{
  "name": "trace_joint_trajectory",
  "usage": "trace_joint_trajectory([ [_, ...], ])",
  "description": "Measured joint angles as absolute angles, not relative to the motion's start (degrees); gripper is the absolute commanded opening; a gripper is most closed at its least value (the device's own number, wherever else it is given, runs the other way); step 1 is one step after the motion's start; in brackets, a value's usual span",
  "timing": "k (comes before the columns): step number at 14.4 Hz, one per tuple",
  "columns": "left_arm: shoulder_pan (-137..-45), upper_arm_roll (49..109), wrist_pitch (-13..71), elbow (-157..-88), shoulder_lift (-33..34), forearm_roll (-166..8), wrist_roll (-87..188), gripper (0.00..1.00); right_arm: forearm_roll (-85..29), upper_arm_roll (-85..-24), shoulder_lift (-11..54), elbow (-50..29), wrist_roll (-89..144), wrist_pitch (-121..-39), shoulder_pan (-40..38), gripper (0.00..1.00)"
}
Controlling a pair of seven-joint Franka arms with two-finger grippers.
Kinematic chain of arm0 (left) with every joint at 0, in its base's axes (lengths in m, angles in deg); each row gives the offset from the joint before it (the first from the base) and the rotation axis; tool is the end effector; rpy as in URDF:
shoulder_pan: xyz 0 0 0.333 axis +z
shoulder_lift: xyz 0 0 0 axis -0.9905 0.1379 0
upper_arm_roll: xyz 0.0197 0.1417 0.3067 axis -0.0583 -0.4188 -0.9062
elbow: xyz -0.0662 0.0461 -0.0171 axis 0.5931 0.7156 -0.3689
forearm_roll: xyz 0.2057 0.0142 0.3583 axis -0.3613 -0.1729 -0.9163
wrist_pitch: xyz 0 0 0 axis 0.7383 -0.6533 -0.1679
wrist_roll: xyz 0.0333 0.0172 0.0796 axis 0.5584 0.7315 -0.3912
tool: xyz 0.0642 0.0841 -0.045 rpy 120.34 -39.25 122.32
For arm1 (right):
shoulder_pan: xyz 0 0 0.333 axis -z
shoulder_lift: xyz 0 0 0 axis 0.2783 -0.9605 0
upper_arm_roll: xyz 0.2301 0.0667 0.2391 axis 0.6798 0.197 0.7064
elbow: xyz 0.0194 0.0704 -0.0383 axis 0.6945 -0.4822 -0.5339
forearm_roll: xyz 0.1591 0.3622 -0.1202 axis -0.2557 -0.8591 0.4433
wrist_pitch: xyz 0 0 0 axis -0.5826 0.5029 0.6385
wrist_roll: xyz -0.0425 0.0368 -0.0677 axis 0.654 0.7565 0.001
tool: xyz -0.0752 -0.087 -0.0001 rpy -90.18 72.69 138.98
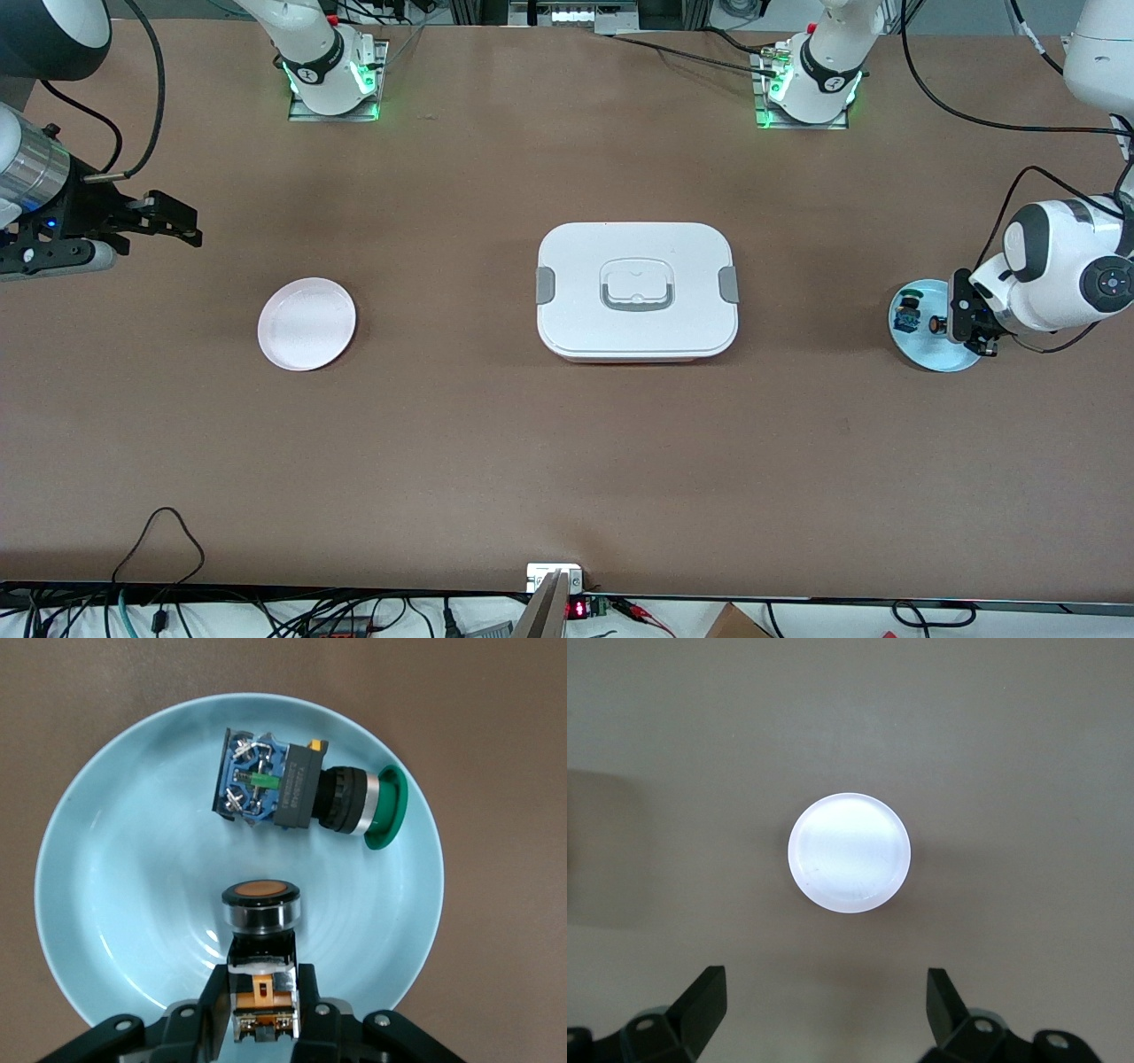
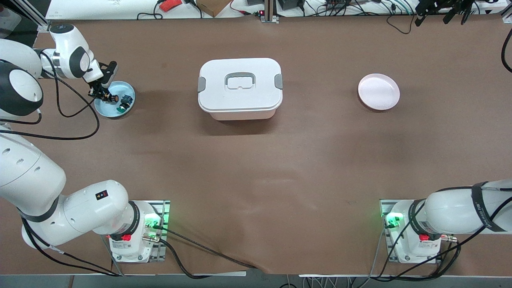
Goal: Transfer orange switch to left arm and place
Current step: 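Open the left gripper and lift away from the blue plate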
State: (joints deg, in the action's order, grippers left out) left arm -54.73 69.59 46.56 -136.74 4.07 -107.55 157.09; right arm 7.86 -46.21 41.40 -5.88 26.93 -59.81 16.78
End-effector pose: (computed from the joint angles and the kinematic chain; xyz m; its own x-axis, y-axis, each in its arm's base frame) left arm 0.5821 0.2028 0.1901 -0.1019 -0.9897 -0.1008 -0.9821 0.0839 0.1688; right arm 0.5983 0.0235 0.5731 0.9923 0.1151 -0.0465 0.1140 -0.9932 -0.0242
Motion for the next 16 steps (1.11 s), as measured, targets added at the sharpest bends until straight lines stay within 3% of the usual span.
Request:
trace_joint_trajectory([
  [4, -53.2, 71.7, 45.7, -136.7, 3.0, -107.5, 157.1, 1.00, 7.9, -46.3, 41.2, -5.9, 26.9, -60.1, 16.7, 1.00],
  [8, -51.8, 76.1, 38.3, -135.9, -2.1, -107.5, 156.1, 1.00, 7.9, -46.5, 40.9, -5.9, 26.9, -62.0, 16.7, 1.00],
  [11, -51.8, 79.7, 27.5, -131.5, -6.0, -107.5, 152.1, 1.00, 7.9, -46.5, 40.7, -6.0, 26.9, -62.8, 16.6, 1.00],
  [16, -51.9, 90.3, 3.8, -115.6, -7.0, -107.4, 136.6, 1.00, 7.9, -46.5, 40.4, -6.0, 26.9, -63.3, 16.6, 1.00],
])
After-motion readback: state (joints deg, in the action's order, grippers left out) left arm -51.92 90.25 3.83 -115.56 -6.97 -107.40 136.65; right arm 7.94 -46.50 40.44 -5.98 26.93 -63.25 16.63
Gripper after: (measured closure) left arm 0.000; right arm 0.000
